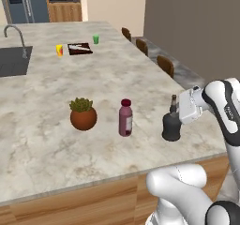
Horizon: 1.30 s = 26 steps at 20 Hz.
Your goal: Place the drinks on the dining counter in a tight cluster.
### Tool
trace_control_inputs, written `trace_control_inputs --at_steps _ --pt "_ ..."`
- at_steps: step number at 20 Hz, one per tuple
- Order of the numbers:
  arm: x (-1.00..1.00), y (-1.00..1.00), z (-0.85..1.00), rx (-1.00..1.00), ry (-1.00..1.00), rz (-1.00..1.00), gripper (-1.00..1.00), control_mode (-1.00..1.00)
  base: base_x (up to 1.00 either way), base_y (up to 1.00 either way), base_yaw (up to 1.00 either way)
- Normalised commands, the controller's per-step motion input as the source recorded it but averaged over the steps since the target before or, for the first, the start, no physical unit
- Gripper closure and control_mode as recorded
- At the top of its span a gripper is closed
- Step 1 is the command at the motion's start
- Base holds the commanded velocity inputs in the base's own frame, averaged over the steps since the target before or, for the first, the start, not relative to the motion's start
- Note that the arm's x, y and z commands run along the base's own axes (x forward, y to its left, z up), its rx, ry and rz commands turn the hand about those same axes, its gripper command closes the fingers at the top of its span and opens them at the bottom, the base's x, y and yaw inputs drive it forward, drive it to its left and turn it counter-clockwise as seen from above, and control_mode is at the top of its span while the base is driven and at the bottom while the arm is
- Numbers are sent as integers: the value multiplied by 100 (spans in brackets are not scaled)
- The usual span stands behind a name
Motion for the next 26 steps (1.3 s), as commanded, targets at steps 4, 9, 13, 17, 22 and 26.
trace_control_inputs --at_steps 4,9,13,17,22,26 --pt "0 0 0 0 0 0 100 100 80 0 0" --pt "0 0 0 0 0 0 100 100 20 0 1" --pt "0 0 0 0 0 0 100 100 0 0 0" --pt "7 0 2 0 0 4 100 -100 4 0 1" --pt "65 0 15 -4 16 21 100 -100 0 0 0" --pt "75 0 -4 -5 6 10 100 -100 0 0 0"
